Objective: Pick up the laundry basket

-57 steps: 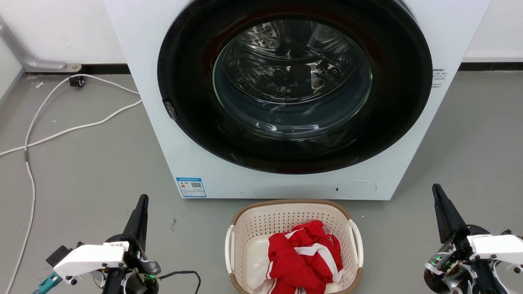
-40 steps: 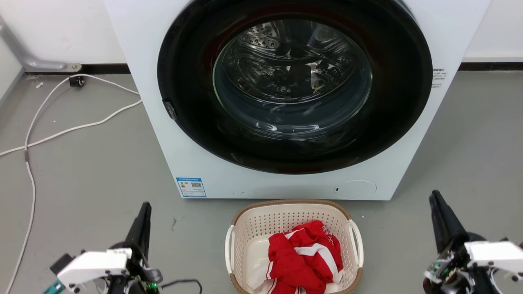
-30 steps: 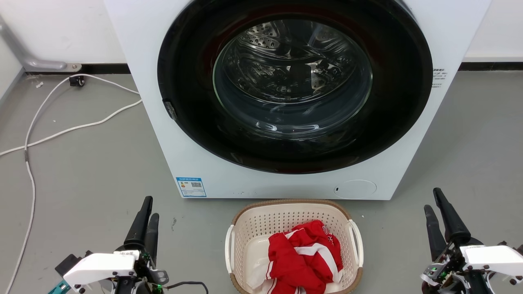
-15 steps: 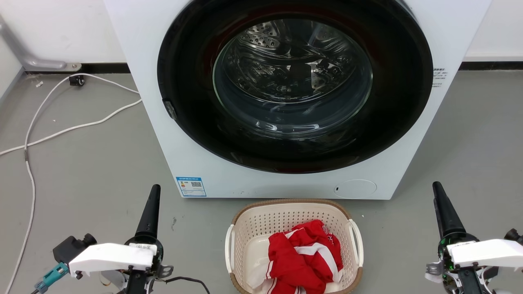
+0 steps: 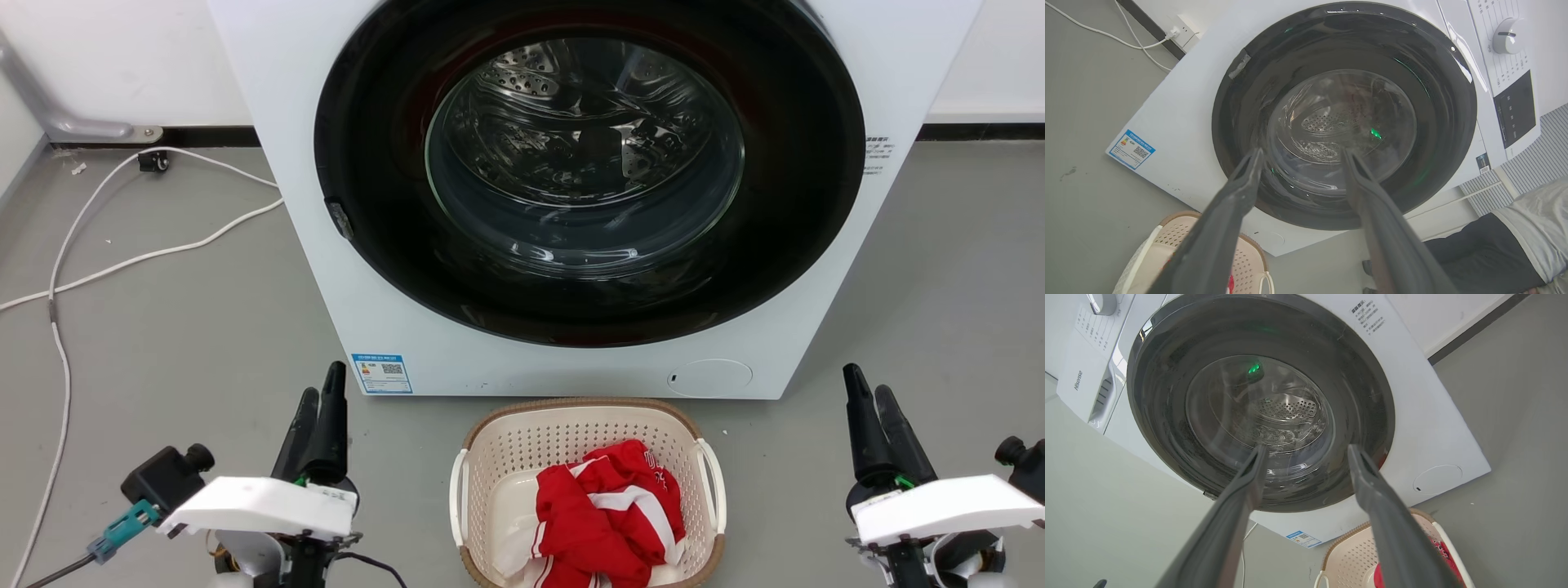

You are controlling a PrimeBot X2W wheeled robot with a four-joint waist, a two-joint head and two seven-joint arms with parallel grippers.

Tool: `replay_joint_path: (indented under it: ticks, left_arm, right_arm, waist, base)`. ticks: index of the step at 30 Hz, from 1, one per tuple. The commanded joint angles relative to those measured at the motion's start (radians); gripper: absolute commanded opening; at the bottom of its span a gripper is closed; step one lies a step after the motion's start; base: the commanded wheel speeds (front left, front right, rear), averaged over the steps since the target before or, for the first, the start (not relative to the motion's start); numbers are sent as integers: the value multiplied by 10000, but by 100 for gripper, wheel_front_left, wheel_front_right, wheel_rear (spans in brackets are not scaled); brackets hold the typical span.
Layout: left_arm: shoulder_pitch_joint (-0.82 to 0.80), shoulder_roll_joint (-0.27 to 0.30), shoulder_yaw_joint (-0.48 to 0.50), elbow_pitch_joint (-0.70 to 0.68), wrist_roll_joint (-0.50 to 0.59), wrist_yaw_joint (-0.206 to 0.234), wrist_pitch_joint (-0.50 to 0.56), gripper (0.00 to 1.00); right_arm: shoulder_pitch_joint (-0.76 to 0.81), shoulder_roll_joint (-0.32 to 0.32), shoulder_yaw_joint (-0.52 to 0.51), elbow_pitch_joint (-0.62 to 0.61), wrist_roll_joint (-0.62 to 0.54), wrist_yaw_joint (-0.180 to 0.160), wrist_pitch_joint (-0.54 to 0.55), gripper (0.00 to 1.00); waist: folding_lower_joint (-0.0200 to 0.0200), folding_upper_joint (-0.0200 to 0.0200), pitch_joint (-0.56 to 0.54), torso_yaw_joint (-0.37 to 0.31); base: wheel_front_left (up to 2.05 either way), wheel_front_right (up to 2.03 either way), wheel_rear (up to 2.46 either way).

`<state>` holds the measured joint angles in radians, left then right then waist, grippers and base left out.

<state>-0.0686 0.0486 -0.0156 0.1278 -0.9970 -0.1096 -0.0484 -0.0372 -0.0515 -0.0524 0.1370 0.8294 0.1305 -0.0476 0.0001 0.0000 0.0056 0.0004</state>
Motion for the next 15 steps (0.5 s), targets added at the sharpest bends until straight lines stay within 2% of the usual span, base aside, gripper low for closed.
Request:
replay_joint_path:
  ticks: [1,7,8,15]
  left_arm:
    - [-169,19,-106,-188,567,85,-127,100]
    - [-201,20,-322,-139,1790,270,-327,100]
    - [-219,20,-394,-104,2321,345,-426,100]
    - [-278,25,-577,-82,3392,480,-642,100]
  right_arm:
    - [16,-2,-2,-191,-617,1,-121,100]
    - [86,0,-61,-260,-1742,1,-225,100]
    - [112,1,-35,-312,-2239,2,-274,100]
    - [171,3,23,-413,-3298,1,-346,100]
  waist:
    - [0,0,-1,5]
    - [0,0,3,7]
    - [0,0,3,2]
    - [0,0,9,12]
  base:
    - [0,0,0]
    - [0,0,0]
    - [0,0,0]
    - [0,0,0]
